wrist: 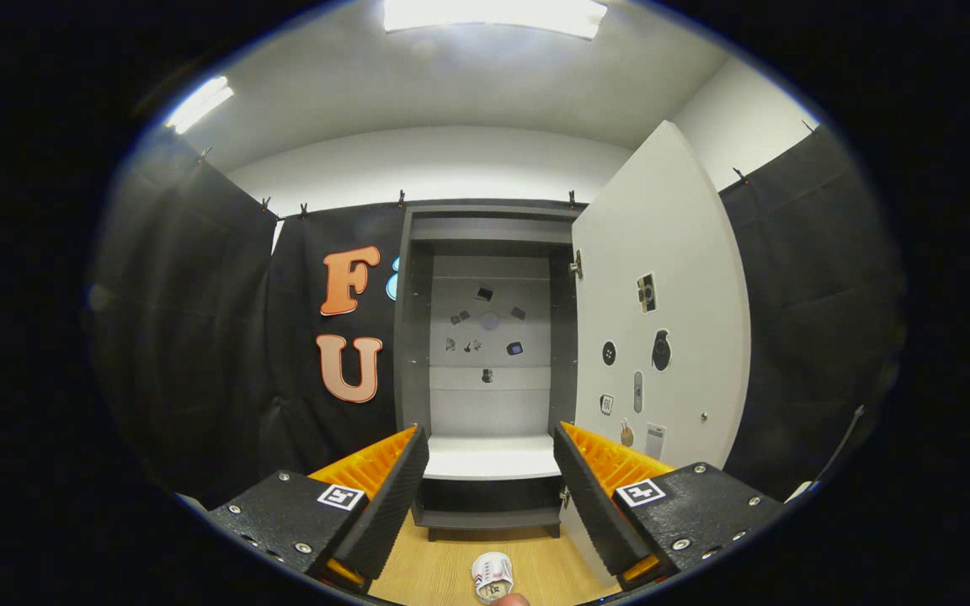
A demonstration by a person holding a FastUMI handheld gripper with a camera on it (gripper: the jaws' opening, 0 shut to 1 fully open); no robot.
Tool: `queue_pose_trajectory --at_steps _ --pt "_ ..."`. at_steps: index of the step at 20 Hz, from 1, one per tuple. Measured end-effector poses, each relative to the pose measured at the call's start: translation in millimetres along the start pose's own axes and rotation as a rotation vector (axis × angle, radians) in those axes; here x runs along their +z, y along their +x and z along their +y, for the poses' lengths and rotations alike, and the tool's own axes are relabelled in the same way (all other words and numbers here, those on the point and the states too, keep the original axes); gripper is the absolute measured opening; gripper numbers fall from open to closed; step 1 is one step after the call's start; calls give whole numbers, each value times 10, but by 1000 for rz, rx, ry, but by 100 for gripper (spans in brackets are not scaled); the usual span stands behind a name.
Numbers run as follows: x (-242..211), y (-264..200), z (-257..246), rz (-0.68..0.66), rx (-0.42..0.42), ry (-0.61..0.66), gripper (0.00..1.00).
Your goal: Open the shoe cabinet door, grab the shoes and put them into the shoe cabinet, then close the shoe cabinet door.
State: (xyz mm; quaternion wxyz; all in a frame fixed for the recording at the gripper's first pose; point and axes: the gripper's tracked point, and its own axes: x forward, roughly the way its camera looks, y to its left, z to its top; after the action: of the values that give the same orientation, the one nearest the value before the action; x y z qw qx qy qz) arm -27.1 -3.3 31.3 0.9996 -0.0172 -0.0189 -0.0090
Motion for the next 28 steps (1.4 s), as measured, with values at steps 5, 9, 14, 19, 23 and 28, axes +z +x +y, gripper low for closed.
queue_pose_trajectory --at_steps 5,9,14,19,23,28 --pt "-453 155 124 95 -4 -6 93" --pt "-968 280 185 205 -2 -14 94" --pt "-1849 382 230 383 5 33 93" --pt "-2902 373 221 596 12 90 94" --pt "-3561 314 195 713 7 110 94" --pt "-4186 313 222 823 15 98 94"
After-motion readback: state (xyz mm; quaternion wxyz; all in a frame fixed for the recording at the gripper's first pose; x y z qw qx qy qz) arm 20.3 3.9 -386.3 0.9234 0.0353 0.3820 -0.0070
